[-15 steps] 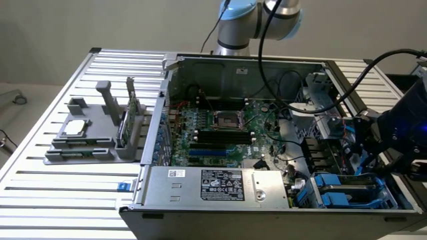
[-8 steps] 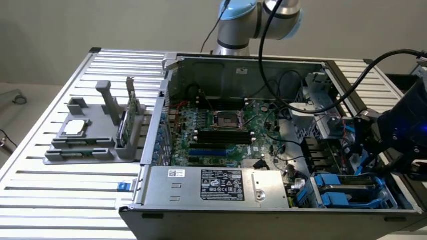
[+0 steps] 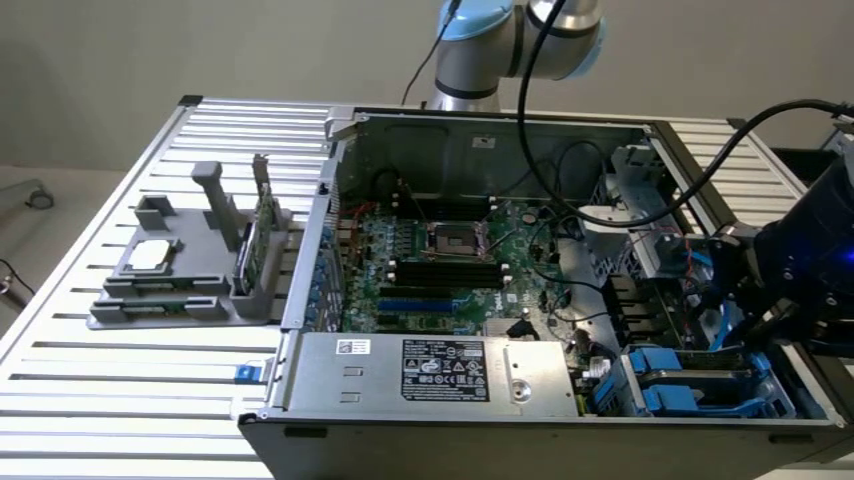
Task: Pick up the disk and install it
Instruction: 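Insert the first disk wire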
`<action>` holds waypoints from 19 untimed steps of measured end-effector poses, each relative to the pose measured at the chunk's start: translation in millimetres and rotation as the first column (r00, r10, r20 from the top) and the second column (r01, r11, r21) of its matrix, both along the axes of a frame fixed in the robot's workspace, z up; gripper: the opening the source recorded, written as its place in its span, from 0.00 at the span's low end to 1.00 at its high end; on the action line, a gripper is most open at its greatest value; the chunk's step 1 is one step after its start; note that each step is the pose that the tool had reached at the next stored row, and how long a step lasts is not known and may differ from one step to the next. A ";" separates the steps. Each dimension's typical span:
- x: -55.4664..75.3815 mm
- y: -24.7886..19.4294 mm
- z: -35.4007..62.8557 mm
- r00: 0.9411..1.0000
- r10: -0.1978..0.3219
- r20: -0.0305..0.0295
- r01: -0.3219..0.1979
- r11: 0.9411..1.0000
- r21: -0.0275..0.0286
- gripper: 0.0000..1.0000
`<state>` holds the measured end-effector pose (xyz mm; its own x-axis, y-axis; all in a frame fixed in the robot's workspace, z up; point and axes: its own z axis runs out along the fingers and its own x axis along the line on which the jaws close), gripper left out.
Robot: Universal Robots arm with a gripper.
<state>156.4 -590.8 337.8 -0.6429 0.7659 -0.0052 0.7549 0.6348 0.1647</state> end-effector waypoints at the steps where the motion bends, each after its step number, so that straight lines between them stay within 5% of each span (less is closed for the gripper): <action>1: 0.0 0.1 0.0 1.000 0.000 -0.001 0.000 1.000 0.000 0.17; 10: -0.3 3.7 2.4 1.000 -0.004 -0.021 0.004 1.000 0.000 0.16; 15: -1.2 5.1 10.2 1.000 -0.009 -0.026 0.009 1.000 0.001 0.16; 19: -2.0 5.0 12.0 0.999 -0.017 -0.028 0.017 1.000 0.016 0.16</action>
<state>154.4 -585.8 349.8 -0.6295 0.7766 0.0251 0.7700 0.6193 0.1534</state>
